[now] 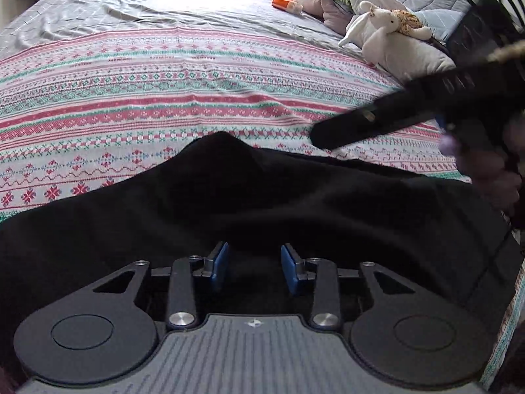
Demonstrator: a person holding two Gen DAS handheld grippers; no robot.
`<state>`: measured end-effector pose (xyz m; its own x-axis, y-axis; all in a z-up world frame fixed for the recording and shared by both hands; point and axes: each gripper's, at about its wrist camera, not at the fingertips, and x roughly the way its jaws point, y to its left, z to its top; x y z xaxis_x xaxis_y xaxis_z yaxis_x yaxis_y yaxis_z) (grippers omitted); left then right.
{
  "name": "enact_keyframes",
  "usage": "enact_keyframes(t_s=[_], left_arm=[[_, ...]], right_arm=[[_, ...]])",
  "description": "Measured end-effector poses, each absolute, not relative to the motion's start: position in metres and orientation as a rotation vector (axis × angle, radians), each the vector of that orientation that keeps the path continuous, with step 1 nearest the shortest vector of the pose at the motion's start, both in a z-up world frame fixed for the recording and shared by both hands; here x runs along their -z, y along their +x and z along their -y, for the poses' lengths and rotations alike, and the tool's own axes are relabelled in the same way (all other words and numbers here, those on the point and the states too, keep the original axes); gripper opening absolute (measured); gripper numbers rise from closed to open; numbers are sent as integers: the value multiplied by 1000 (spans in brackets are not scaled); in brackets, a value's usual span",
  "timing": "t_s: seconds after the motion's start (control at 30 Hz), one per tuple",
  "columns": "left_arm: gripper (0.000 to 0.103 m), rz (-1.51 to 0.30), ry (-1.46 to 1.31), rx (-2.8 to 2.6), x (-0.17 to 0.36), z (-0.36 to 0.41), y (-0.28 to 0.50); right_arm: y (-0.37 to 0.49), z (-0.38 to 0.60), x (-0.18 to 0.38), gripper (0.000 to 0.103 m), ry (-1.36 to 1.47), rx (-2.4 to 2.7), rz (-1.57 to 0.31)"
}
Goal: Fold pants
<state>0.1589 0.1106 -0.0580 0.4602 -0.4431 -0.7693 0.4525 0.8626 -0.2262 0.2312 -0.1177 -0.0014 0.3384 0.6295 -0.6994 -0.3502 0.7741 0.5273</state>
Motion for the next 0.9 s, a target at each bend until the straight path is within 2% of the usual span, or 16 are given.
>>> enact_keyframes(t_s=[0.27, 0.47, 0.53, 0.6, 0.63, 0.9], left_arm=[[59, -937, -16, 584, 52, -126, 147], [59, -934, -3, 583, 49, -127, 135], [59, -935, -8, 585, 48, -128, 137], [59, -931, -10, 592, 44, -130, 132], [59, -932, -8, 599, 43, -131, 130], [64, -962, 73, 669, 48, -123, 129]], right_arm=[[293, 87, 35, 57, 478, -674, -1178], [305, 76, 60, 55, 611, -732, -1299], [308, 69, 62, 43, 615, -727, -1293], [312, 63, 63, 16, 586, -699, -1280], [312, 60, 61, 11, 555, -683, -1264], [317, 51, 60, 7, 411, -681, -1168]])
